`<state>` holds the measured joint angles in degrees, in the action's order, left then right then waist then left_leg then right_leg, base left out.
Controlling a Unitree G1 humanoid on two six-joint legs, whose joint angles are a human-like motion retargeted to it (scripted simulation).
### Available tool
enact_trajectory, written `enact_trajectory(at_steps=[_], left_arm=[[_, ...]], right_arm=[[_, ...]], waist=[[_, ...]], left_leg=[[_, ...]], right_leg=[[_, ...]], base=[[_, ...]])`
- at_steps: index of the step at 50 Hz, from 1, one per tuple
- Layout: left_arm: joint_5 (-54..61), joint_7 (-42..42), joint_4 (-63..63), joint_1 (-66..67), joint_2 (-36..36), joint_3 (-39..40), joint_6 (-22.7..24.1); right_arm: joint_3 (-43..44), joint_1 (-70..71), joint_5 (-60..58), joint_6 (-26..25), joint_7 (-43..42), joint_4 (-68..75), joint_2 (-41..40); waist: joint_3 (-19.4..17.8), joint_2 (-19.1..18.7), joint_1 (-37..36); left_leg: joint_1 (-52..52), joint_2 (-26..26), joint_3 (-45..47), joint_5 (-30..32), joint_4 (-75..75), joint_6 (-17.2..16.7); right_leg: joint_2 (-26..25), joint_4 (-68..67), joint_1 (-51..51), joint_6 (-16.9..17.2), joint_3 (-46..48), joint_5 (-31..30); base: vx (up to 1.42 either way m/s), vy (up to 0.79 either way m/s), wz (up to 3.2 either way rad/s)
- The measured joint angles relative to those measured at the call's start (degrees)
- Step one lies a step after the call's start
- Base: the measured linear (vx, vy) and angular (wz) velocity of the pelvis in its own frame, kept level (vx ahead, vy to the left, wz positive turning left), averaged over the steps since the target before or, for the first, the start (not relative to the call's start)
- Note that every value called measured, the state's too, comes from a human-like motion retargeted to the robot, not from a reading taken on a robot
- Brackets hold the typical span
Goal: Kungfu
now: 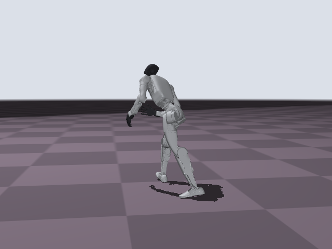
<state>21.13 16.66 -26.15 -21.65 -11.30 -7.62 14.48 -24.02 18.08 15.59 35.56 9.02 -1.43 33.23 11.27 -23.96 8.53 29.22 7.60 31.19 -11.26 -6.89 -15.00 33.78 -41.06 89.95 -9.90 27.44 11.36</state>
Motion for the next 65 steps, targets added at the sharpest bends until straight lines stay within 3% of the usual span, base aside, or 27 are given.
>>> enact_trajectory(at_steps=[3, 5, 8, 9, 10, 12, 14, 16, 18, 20, 26, 32, 34, 36, 39, 43, 45, 47, 48, 53, 57, 60, 63, 65], left_arm=[[10.66, 1.70, 2.38, -9.45, -1.32, 5.03, 0.51], [15.35, 3.27, 4.53, -14.85, -3.22, 8.09, 0.28], [24.67, 3.85, 8.51, -23.56, -5.72, 8.48, 0.68], [28.26, 4.12, 9.85, -25.92, -6.28, 7.79, 0.95], [31.73, 4.54, 11.18, -27.99, -6.62, 7.08, 1.22], [37.60, 7.51, 13.81, -30.33, -5.94, 6.22, 0.35], [41.57, 10.79, 16.39, -31.22, -4.69, 5.80, -0.79], [43.71, 12.74, 18.71, -31.22, -3.11, 4.74, -1.47], [44.47, 13.83, 20.37, -29.90, -1.66, 2.93, -2.03], [44.45, 15.28, 21.57, -28.86, 0.26, 0.80, -2.89], [45.41, 21.66, 20.90, -27.21, 9.33, -5.69, -7.68], [45.98, 24.58, 17.61, -25.07, 18.36, -9.93, -9.50], [45.44, 24.90, 16.77, -23.64, 20.72, -11.57, -9.37], [44.10, 24.79, 15.94, -22.06, 22.58, -13.79, -8.97], [42.99, 23.78, 15.47, -19.03, 24.02, -17.35, -7.78], [41.36, 23.18, 16.74, -16.62, 20.61, -15.57, -7.89], [37.96, 21.84, 18.06, -15.24, 18.38, -14.02, -6.50], [34.58, 20.38, 19.53, -14.25, 15.91, -13.40, -5.02], [33.21, 20.05, 20.53, -13.95, 14.07, -13.12, -4.63], [23.06, 23.50, 26.44, -11.99, 0.84, -5.35, -5.26], [13.86, 20.07, 27.32, -9.31, -9.98, 3.49, -3.38], [7.46, 16.00, 24.62, -5.27, -18.76, 10.29, -5.26], [-2.33, 14.16, 12.53, -0.87, -29.09, 18.63, -8.27], [-10.25, 12.78, -2.34, 3.50, -37.99, 28.36, -8.99]], right_arm=[[3.75, -3.17, 1.38, -0.28, -0.56, 0.09, -1.90], [6.25, -5.55, 2.38, -0.41, -0.49, 0.22, -3.99], [10.21, -7.63, 7.46, -0.72, -2.18, -1.35, -6.82], [11.67, -8.10, 10.24, -0.71, -3.10, -2.47, -7.42], [13.15, -8.50, 13.20, -0.64, -4.07, -3.72, -7.84], [16.40, -8.23, 18.56, -0.54, -5.74, -6.46, -8.14], [19.10, -6.35, 22.10, -0.54, -7.47, -8.88, -8.39], [20.85, -3.67, 23.93, -0.39, -8.99, -11.28, -8.90], [21.33, -1.23, 24.58, -0.26, -10.19, -13.52, -10.04], [21.59, 1.75, 24.69, -0.24, -11.16, -15.48, -10.62], [19.98, 8.73, 26.73, 1.38, -13.30, -19.44, -11.29], [17.08, 8.78, 30.66, 2.49, -11.42, -23.37, -12.12], [16.41, 6.83, 30.97, 3.15, -11.27, -24.34, -12.04], [15.91, 4.30, 31.40, 3.88, -11.72, -25.24, -11.40], [16.29, -2.23, 32.06, 6.31, -12.19, -27.84, -8.76], [13.88, -8.58, 28.93, 9.32, -14.19, -29.19, -8.11], [12.53, -9.31, 26.76, 10.17, -16.05, -29.18, -7.67], [13.22, -9.48, 23.71, 9.59, -16.88, -29.42, -5.99], [13.86, -9.31, 21.46, 8.96, -17.23, -29.70, -5.18], [12.21, -0.47, 3.92, 2.71, -23.12, -29.73, -2.48], [10.70, 12.99, -3.87, -3.49, -25.33, -25.11, 0.53], [15.93, 23.26, -4.74, -8.14, -21.82, -14.67, 5.38], [20.13, 35.86, -17.16, -9.20, -15.40, 7.90, 10.06], [15.65, 49.51, -35.35, -7.28, -18.22, 32.16, 9.60]], waist=[[1.26, -0.09, 3.74], [2.34, 1.72, 5.53], [5.53, 8.83, 7.57], [6.03, 11.44, 7.30], [6.26, 13.88, 6.82], [7.04, 17.47, 5.63], [7.98, 19.37, 5.96], [8.89, 19.79, 6.66], [8.48, 19.19, 5.69], [7.95, 18.48, 5.37], [6.75, 17.82, 3.90], [2.78, 15.90, 6.03], [1.88, 14.97, 7.26], [0.56, 12.88, 8.84], [-1.96, 6.51, 9.63], [-3.97, 7.00, 5.89], [-2.90, 7.56, 3.92], [-0.86, 9.41, 2.73], [0.15, 10.08, 2.48], [3.23, 15.88, -2.51], [6.49, 25.24, -8.07], [9.28, 34.19, -15.61], [4.84, 43.40, -28.10], [0.65, 45.58, -33.77]], left_leg=[[-4.77, -2.10, 2.95, 9.62, -1.28, 0.00], [-7.05, -3.22, 6.21, 19.93, -4.56, 0.00], [-6.45, -5.62, 4.21, 38.87, -14.32, 0.00], [-5.12, -7.23, 2.43, 40.80, -19.10, 0.00], [-3.39, -9.31, 0.34, 40.55, -24.20, 0.00], [3.12, -13.56, -1.50, 33.48, -36.25, 0.00], [8.77, -12.28, 0.88, 28.72, -44.80, 0.00], [12.08, -6.04, 0.32, 22.91, -49.53, 0.00], [13.03, 4.68, -2.21, 15.49, -53.26, 0.01], [16.38, 10.93, -3.96, 11.05, -53.32, 4.06], [23.58, 20.76, -12.49, 10.50, -31.83, 6.87], [20.81, 28.02, -17.63, 13.16, -7.77, 12.32], [17.60, 29.66, -10.78, 13.39, -7.34, 13.65], [15.81, 31.54, -2.76, 14.21, -11.36, 11.60], [24.48, 37.01, -9.11, 14.78, -25.97, 6.28], [23.44, 42.39, -2.16, 8.47, -37.66, 5.34], [25.57, 42.69, -1.44, 6.37, -41.46, 5.75], [27.79, 38.46, -2.55, 5.19, -42.64, 6.33], [29.59, 36.17, -3.94, 5.00, -42.70, 6.69], [34.67, 28.51, -7.20, 5.91, -41.85, 8.28], [36.42, 14.72, -11.98, 9.67, -36.64, 8.65], [38.62, 6.17, -15.82, 12.27, -32.21, 8.34], [37.22, 4.27, -16.80, 13.93, -29.29, 7.57], [35.69, 3.84, -17.49, 15.02, -28.14, 7.35]], right_leg=[[-2.69, -3.33, 0.00, 1.90, -4.75, -1.25], [-5.93, -4.86, 0.00, 2.71, -8.67, 1.00], [-11.53, -5.57, -1.00, 3.32, -14.67, 5.46], [-14.36, -4.92, -2.83, 3.68, -16.79, 6.12], [-17.21, -3.90, -5.20, 4.18, -18.89, 6.36], [-22.13, -1.44, -10.22, 5.67, -23.34, 5.85], [-25.99, 1.87, -16.02, 6.41, -27.06, 5.27], [-31.32, 6.63, -23.70, 5.02, -29.73, 5.02], [-39.48, 12.57, -33.99, 2.33, -31.81, 4.08], [-43.48, 16.57, -41.11, 1.56, -35.32, 2.98], [-48.27, 20.18, -52.91, 1.55, -49.29, 2.89], [-47.24, 15.92, -57.38, 3.08, -58.90, 6.60], [-45.24, 14.09, -57.39, 3.80, -59.87, 7.76], [-43.14, 13.45, -57.72, 5.81, -59.52, 8.56], [-43.22, 13.36, -56.88, 10.84, -51.54, 6.55], [-35.25, 14.52, -54.31, 15.06, -35.55, 0.28], [-32.57, 14.82, -52.59, 12.85, -31.97, -1.21], [-30.50, 17.66, -53.48, 20.25, -35.97, -4.09], [-29.67, 18.86, -54.16, 21.87, -36.71, -4.65], [-21.53, 26.94, -61.36, 21.78, -23.00, -4.96], [-16.06, 29.49, -68.17, 22.90, -13.55, -3.47], [-14.61, 28.82, -69.69, 23.75, -8.07, -1.11], [-14.73, 28.23, -71.08, 24.15, -6.15, 0.86], [-15.27, 28.09, -72.65, 24.29, -6.29, 2.03]], base=[[0.37, -0.40, -0.69], [0.44, -0.53, -1.60], [0.61, -0.68, -2.14], [0.70, -0.58, -3.82], [0.75, -0.21, -4.44], [0.79, 0.08, -4.55], [0.85, -0.02, -3.86], [1.03, -0.49, -3.78], [1.06, -0.52, -4.61], [0.85, 0.01, -3.86], [0.58, 0.42, -3.01], [0.38, 0.78, -2.41], [0.47, 1.10, -1.89], [0.53, 1.34, -1.50], [0.45, 1.01, -1.58], [0.24, 0.99, -1.94], [0.07, 0.71, -0.63], [0.11, 0.45, 0.79], [0.15, 0.42, 1.48], [0.09, 0.21, 1.90], [0.15, -0.13, 3.58], [0.24, -0.44, 3.12], [0.05, -0.49, 1.16], [-0.07, -0.30, 0.50]])
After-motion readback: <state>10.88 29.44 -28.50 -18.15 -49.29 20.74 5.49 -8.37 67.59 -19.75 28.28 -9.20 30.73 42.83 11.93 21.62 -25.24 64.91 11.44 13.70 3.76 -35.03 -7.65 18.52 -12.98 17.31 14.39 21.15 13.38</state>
